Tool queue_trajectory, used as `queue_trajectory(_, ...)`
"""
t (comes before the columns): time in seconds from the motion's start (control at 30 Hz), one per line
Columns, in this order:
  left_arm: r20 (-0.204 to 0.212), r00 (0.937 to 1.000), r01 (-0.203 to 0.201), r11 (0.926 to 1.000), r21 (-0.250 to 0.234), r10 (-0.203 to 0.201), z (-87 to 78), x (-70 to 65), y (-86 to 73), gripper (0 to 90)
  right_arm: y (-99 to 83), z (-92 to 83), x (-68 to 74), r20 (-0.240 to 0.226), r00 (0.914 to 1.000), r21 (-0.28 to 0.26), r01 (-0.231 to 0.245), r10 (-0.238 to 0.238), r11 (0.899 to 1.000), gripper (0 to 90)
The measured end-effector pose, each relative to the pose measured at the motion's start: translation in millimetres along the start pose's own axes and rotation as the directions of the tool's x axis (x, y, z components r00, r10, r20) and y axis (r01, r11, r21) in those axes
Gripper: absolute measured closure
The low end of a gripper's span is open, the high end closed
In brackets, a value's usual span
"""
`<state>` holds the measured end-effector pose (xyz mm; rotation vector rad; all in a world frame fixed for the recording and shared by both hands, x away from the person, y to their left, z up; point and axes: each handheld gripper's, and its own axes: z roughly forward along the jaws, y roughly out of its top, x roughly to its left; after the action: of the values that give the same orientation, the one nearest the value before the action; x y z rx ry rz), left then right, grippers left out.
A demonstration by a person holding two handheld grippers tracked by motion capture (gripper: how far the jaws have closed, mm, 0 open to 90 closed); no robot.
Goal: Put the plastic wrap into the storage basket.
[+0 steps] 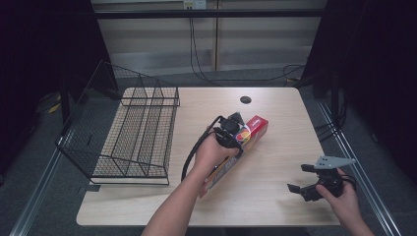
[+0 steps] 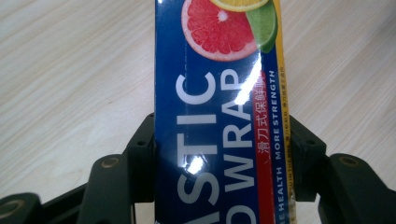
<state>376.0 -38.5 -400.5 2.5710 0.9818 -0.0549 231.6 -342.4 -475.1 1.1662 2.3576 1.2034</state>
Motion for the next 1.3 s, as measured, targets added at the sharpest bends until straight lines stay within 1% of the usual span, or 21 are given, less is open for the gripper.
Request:
queue_trajectory(0.03, 0.001, 0.9999, 0.011, 0.9999, -0.004, -0.011, -1.6, 1.0, -0.2, 42.3, 0.0, 0.0, 0.0, 0.000, 1.0000, -0.001, 0.000, 0.000, 1.000, 1.8)
queue_trajectory(0.17, -0.011, 0.9998, 0.017, 0.9998, -0.004, -0.017, -8.6, 4.8, -0.1, 42.3, -0.1, 0.6, -0.3, 0.002, 1.0000, -0.002, 0.001, -0.001, 1.000, 1.8)
queue_trajectory(0.2, -0.008, 0.9999, 0.007, 1.0000, -0.001, -0.007, -10.6, 6.3, 0.4, 42.3, 0.0, 0.6, -0.3, 0.003, 1.0000, -0.001, 0.000, 0.000, 1.000, 1.7)
queue_trajectory(0.3, -0.016, 0.9996, 0.024, 0.9997, -0.005, -0.024, -16.3, 7.1, 0.9, 42.3, 0.3, 0.4, -0.1, 0.001, 1.0000, -0.003, -0.001, 0.001, 1.000, 1.8)
queue_trajectory(0.37, -0.012, 0.9996, 0.026, 0.9997, -0.001, -0.026, -20.6, 8.9, 1.8, 42.3, 0.2, 0.5, -0.1, 0.001, 1.0000, -0.002, 0.000, 0.000, 1.000, 1.8)
queue_trajectory(0.4, -0.012, 0.9993, 0.034, 0.9994, -0.007, -0.034, -22.5, 9.4, 1.9, 42.3, 0.2, 0.6, 0.0, 0.001, 1.0000, -0.002, 0.000, 0.000, 1.000, 1.8)
queue_trajectory(0.5, -0.019, 0.9991, 0.037, 0.9993, -0.001, -0.037, -30.1, 12.1, 3.1, 42.2, 0.2, 0.6, 0.1, 0.000, 1.0000, -0.003, -0.001, 0.001, 1.000, 1.7)
queue_trajectory(0.53, -0.022, 0.9985, 0.050, 0.9987, -0.003, -0.050, -32.5, 12.4, 3.2, 42.3, 0.3, 0.5, 0.1, 0.000, 1.0000, -0.004, -0.001, 0.001, 1.000, 1.8)
queue_trajectory(0.57, -0.030, 0.9982, 0.052, 0.9986, -0.006, -0.052, -34.9, 13.5, 3.0, 42.3, 0.3, 0.3, -0.1, 0.001, 1.0000, -0.003, -0.002, 0.002, 1.000, 1.7)
queue_trajectory(0.67, -0.035, 0.9979, 0.055, 0.9985, -0.003, -0.055, -42.7, 17.4, 3.0, 42.3, 0.2, 0.1, -0.2, 0.003, 1.0000, -0.003, -0.004, 0.004, 1.000, 1.7)
queue_trajectory(0.73, -0.037, 0.9967, 0.073, 0.9974, -0.003, -0.073, -46.9, 19.2, 2.3, 42.2, 0.2, 0.1, -0.1, 0.004, 1.0000, -0.004, -0.003, 0.003, 1.000, 1.8)
queue_trajectory(0.77, -0.040, 0.9969, 0.068, 0.9977, 0.001, -0.068, -50.0, 20.6, 2.2, 42.3, 0.3, 0.2, -0.1, 0.001, 1.0000, -0.003, -0.003, 0.003, 1.000, 1.7)
queue_trajectory(0.8, -0.047, 0.9965, 0.069, 0.9976, 0.000, -0.069, -51.8, 21.3, 1.8, 42.3, 0.3, 0.2, -0.1, 0.002, 1.0000, -0.004, -0.004, 0.004, 1.000, 1.7)
queue_trajectory(0.83, -0.045, 0.9953, 0.085, 0.9963, -0.010, -0.086, -53.6, 21.8, 1.3, 42.2, 0.4, 0.2, 0.1, 0.003, 1.0000, -0.003, -0.005, 0.005, 1.000, 1.7)
queue_trajectory(0.87, -0.047, 0.9956, 0.081, 0.9967, -0.008, -0.081, -56.6, 23.3, 1.3, 42.2, 0.5, 0.5, 0.2, -0.002, 1.0000, -0.005, -0.002, 0.002, 1.000, 1.7)
queue_trajectory(0.93, -0.053, 0.9939, 0.096, 0.9952, -0.018, -0.097, -61.6, 24.4, 0.5, 42.2, 0.5, 0.6, 0.1, -0.004, 1.0000, -0.002, 0.002, -0.002, 1.000, 1.7)
queue_trajectory(1.03, -0.068, 0.9930, 0.095, 0.9952, -0.019, -0.097, -70.3, 27.5, -0.3, 42.2, 0.5, 1.3, 0.4, -0.004, 1.0000, -0.004, -0.001, 0.001, 1.000, 1.7)
queue_trajectory(1.07, -0.069, 0.9923, 0.101, 0.9947, -0.021, -0.102, -73.0, 28.5, -0.7, 42.2, 0.5, 1.3, 0.5, -0.005, 1.0000, -0.003, -0.002, 0.002, 1.000, 1.7)
queue_trajectory(1.1, -0.064, 0.9906, 0.120, 0.9924, -0.030, -0.121, -75.2, 28.6, -1.3, 42.2, 0.5, 1.3, 0.5, -0.005, 1.0000, -0.003, -0.002, 0.002, 1.000, 1.7)
queue_trajectory(1.23, -0.071, 0.9896, 0.123, 0.9920, -0.026, -0.125, -86.3, 34.7, -3.3, 42.3, 0.8, 0.9, 0.2, -0.002, 1.0000, -0.008, 0.001, -0.001, 1.000, 1.7)
queue_trajectory(1.3, -0.079, 0.9872, 0.137, 0.9902, -0.028, -0.138, -90.9, 36.8, -4.8, 42.2, 0.7, 1.2, 0.5, -0.003, 1.0000, -0.006, 0.001, -0.001, 1.000, 1.7)
